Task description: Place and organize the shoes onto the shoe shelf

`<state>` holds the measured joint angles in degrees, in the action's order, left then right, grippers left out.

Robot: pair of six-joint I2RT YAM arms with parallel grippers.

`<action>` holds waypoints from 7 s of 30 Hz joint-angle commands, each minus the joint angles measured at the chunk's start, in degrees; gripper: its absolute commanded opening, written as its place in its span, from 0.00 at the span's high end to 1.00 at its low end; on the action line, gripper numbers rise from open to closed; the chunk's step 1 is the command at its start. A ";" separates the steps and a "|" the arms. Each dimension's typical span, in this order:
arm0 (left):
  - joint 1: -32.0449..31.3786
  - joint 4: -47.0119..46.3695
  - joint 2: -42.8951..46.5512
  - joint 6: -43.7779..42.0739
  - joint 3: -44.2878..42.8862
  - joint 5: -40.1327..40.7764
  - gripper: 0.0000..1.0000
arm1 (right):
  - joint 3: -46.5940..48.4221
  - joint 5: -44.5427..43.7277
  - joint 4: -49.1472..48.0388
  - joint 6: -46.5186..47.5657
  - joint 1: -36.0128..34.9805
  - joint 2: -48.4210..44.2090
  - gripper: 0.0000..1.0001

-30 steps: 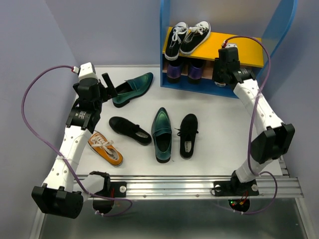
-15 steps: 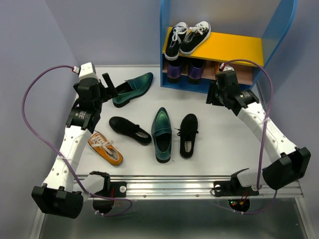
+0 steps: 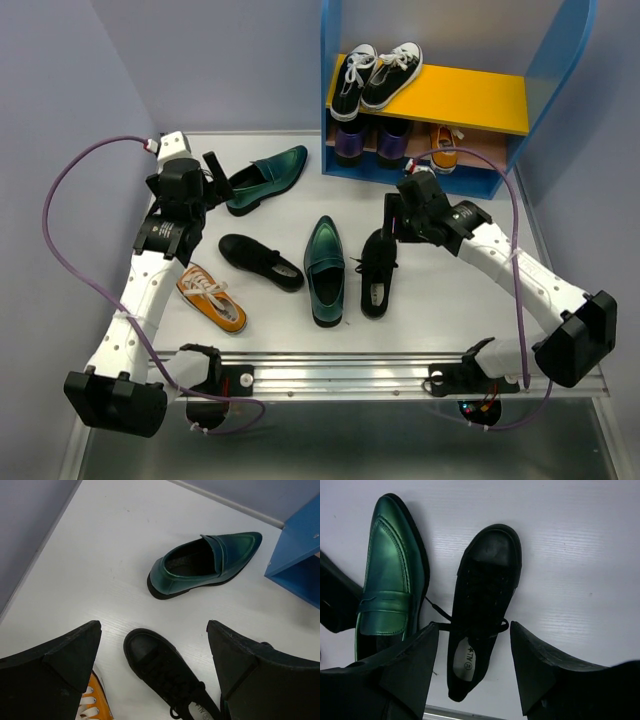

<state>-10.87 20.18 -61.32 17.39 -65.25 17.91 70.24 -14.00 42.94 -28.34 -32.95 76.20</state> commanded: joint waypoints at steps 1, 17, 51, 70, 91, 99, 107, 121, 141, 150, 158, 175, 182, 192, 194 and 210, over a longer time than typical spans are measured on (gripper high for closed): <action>-0.20 6.26 -0.12 3.35 0.56 4.50 0.01 | -1.94 -0.68 -1.72 -3.39 -0.80 -0.71 0.35; -0.11 9.79 0.50 6.17 2.59 2.74 0.01 | -13.19 1.26 -2.60 -11.39 -9.58 0.96 0.35; -0.20 7.77 -1.44 4.59 0.92 1.60 0.01 | -5.12 -6.56 5.04 -4.01 -11.70 2.37 0.99; -0.20 6.97 -1.96 3.79 0.21 0.55 0.01 | 5.43 -6.13 -2.50 7.23 0.42 13.07 0.99; -0.20 6.71 -0.73 3.62 1.53 2.21 0.01 | 11.41 -4.55 -7.69 10.85 7.64 25.31 0.99; -0.20 6.97 -0.82 3.44 1.18 2.39 0.01 | 12.47 -4.20 -7.78 12.87 14.13 26.45 0.99; -0.20 6.89 -0.82 3.27 0.92 2.39 0.01 | 11.33 -4.02 -7.87 14.63 19.41 25.57 0.99; -0.11 6.80 -1.17 3.00 0.74 2.22 0.01 | 6.49 -1.22 -9.27 15.77 24.42 21.00 0.99; -0.20 7.85 -0.38 3.53 0.65 3.09 0.01 | 10.18 5.21 -11.74 13.75 20.83 24.42 0.99; -0.11 8.82 -0.29 3.71 -0.22 3.53 0.01 | 16.42 3.01 -11.74 10.06 19.41 29.87 0.99; -0.20 9.52 -0.03 3.18 -0.58 4.59 0.01 | 21.08 4.24 -11.74 9.53 19.41 32.87 0.99; -0.11 9.79 0.24 2.74 -1.28 4.59 0.01 | 20.64 3.80 -13.06 5.40 17.13 33.75 0.59; -0.20 9.08 -0.29 3.09 -0.75 3.62 0.01 | 15.65 4.15 -13.14 4.87 16.61 28.22 0.57; -0.20 8.91 -0.29 3.09 -0.40 3.36 0.01 | 5.53 5.30 -16.04 1.97 15.46 24.96 0.56; -0.20 9.08 0.06 2.92 -0.40 3.53 0.01 | 4.65 5.39 -17.53 1.71 14.93 25.57 0.57; -0.11 9.87 0.94 3.35 -0.49 3.71 0.01 | 7.28 5.21 -25.44 2.32 10.90 24.87 0.99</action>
<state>-10.87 30.33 -61.80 21.02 -64.23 21.02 74.19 -8.16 25.45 -26.17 -19.57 103.18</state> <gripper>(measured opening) 0.989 0.032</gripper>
